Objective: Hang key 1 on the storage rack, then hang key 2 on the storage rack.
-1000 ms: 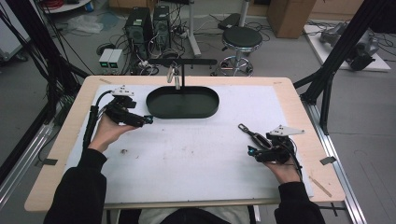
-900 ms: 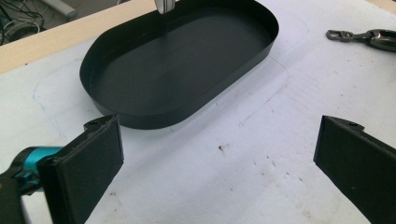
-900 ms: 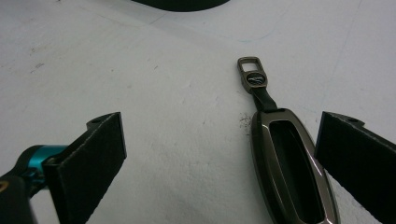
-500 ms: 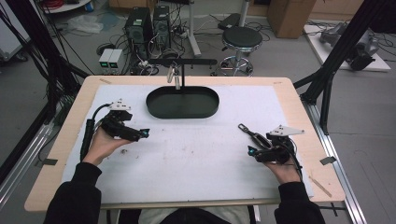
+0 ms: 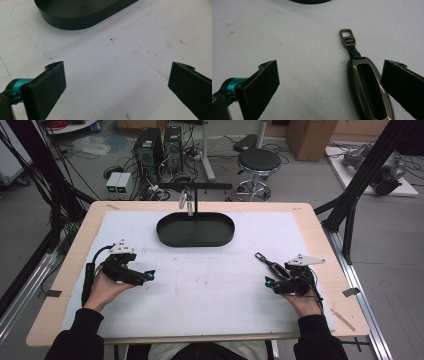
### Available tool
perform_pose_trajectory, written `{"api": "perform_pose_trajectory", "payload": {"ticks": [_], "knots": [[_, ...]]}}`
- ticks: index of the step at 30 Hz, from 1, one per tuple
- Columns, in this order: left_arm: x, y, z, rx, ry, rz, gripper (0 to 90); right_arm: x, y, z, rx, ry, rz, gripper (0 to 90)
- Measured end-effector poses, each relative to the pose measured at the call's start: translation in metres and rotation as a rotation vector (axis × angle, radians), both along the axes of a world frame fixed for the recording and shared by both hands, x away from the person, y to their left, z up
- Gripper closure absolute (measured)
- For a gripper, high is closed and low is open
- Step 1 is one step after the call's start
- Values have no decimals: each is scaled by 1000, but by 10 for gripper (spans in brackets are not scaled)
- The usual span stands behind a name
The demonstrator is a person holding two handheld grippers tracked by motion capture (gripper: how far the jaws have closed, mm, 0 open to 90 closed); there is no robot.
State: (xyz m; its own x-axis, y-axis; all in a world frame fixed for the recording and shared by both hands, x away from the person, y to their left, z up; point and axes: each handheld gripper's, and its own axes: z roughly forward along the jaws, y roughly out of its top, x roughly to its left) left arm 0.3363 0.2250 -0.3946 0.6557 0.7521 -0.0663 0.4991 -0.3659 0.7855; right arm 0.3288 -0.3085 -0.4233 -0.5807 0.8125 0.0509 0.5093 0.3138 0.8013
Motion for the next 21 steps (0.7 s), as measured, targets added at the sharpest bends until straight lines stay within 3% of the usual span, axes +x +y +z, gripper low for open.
{"api": "perform_pose_trajectory", "payload": {"ticks": [6,14,21], "knots": [[-9,9,-9,20,4,13,20,0,0,0,-6,-1,-1,14],[-18,23,-22,2,-1,53,20,0,1,-1,-7,7,0,14],[-23,28,-25,-11,-11,55,20,0,2,-1,-8,3,1,14]]}}
